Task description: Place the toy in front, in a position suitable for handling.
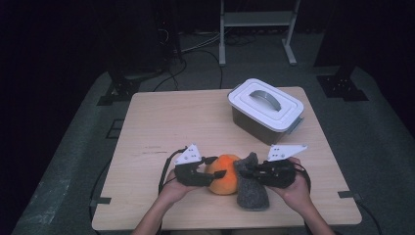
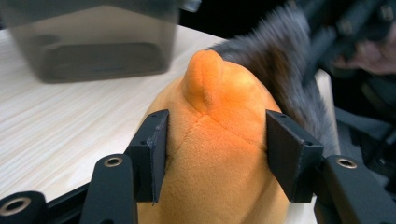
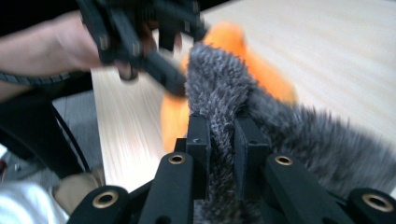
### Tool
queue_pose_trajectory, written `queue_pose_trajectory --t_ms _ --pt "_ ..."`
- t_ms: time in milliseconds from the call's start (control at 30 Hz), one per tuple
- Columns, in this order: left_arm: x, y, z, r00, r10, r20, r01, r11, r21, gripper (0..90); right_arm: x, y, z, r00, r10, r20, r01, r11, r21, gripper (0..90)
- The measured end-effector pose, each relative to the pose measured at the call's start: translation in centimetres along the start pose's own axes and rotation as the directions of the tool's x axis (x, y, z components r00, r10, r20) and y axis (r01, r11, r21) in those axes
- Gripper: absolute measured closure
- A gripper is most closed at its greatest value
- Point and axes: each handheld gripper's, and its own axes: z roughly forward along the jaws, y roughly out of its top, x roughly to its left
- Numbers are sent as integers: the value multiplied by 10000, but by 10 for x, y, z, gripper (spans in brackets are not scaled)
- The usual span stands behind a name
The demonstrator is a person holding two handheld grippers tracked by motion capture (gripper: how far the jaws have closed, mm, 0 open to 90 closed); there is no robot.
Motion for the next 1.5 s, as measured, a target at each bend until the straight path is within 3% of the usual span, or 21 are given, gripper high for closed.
queue_pose_trajectory --t_ms 133,200,300,400,467,567,600,667,767,867,933,967,1033,1133,1167,1200,1267,1333,1400,1500 --pt "-3 1 0 9990 343 303 -350 9991 222 421 -5 0 -4 9997 178 140 -176 9998 -137 773" --pt "-3 3 -1 9973 306 665 -322 9992 236 369 -10 -6 -2 9995 299 29 -299 9995 106 774" --pt "-5 6 -2 9974 284 665 -304 9991 284 288 -10 -10 0 9994 300 -198 -290 9984 479 775" --pt "-7 3 0 9971 576 506 -595 9976 363 370 -9 -10 -3 9995 270 -160 -261 9983 528 776" --pt "-8 3 2 9975 598 388 -610 9976 321 415 -3 -4 -8 9999 75 -70 -74 9998 163 779" --pt "-13 4 8 9963 773 368 -785 9964 317 429 8 8 -11 9984 -220 -513 192 9983 -550 778" --pt "-15 5 8 9958 840 375 -853 9958 333 430 14 12 -8 9975 -519 -485 498 9978 -432 778" --pt "-16 5 8 9950 923 376 -938 9947 411 433 17 11 -1 9970 -678 -384 678 9977 -11 778" --pt "-14 2 7 9953 821 510 -841 9957 400 436 11 4 3 9972 -503 -552 516 9984 225 781" --pt "-12 2 6 9952 748 630 -778 9959 462 436 5 1 -5 9989 -438 -192 445 9982 391 782" --pt "-13 2 7 9937 810 774 -847 9954 456 435 -1 1 -12 9998 -168 82 167 9997 181 782" --pt "-13 2 7 9932 834 810 -873 9952 450 434 -3 1 -14 10000 -6 -10 6 10000 55 781" --pt "-13 4 7 9931 828 836 -874 9948 529 411 -3 1 -12 9999 -1 -116 3 9999 173 780" --pt "-15 8 9 9962 502 715 -554 9958 724 216 -2 -3 -1 9982 39 -598 -4 9983 575 778" --pt "-17 7 11 9944 623 852 -703 9931 942 202 -1 -3 0 9962 25 -875 32 9978 656 777" --pt "-19 6 11 9926 783 926 -871 9917 946 245 0 -3 1 9929 14 -1193 91 9961 873 775" --pt "-22 4 12 9890 1054 1034 -1153 9888 945 315 1 -1 -2 9921 -50 -1253 176 9949 997 776" --pt "-25 6 12 9833 1321 1249 -1453 9840 1030 347 4 1 -6 9910 -96 -1335 204 9966 798 777" --pt "-31 5 15 9730 1709 1553 -1887 9760 1083 358 9 7 -7 9879 -247 -1530 326 9983 492 777" --pt "-33 4 15 9663 1923 1712 -2138 9698 1177 355 14 11 -3 9859 -522 -1589 637 9956 683 776"
